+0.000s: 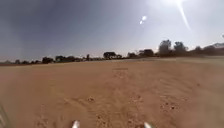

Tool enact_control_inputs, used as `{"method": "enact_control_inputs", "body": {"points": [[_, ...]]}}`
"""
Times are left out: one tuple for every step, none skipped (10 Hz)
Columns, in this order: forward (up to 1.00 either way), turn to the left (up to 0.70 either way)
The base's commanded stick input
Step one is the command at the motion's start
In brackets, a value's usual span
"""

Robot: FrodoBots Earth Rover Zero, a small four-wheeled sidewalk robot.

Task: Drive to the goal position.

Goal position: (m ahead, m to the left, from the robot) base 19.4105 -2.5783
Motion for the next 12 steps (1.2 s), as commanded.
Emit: {"method": "enact_control_inputs", "body": {"points": [[0.7,0.0],[0.7,0.0],[0.7,0.0],[0.7,0.0],[0.7,0.0],[0.7,0.0],[0.7,0.0],[0.7,0.0],[0.7,0.0],[0.7,0.0],[0.7,0.0],[0.7,0.0]]}}
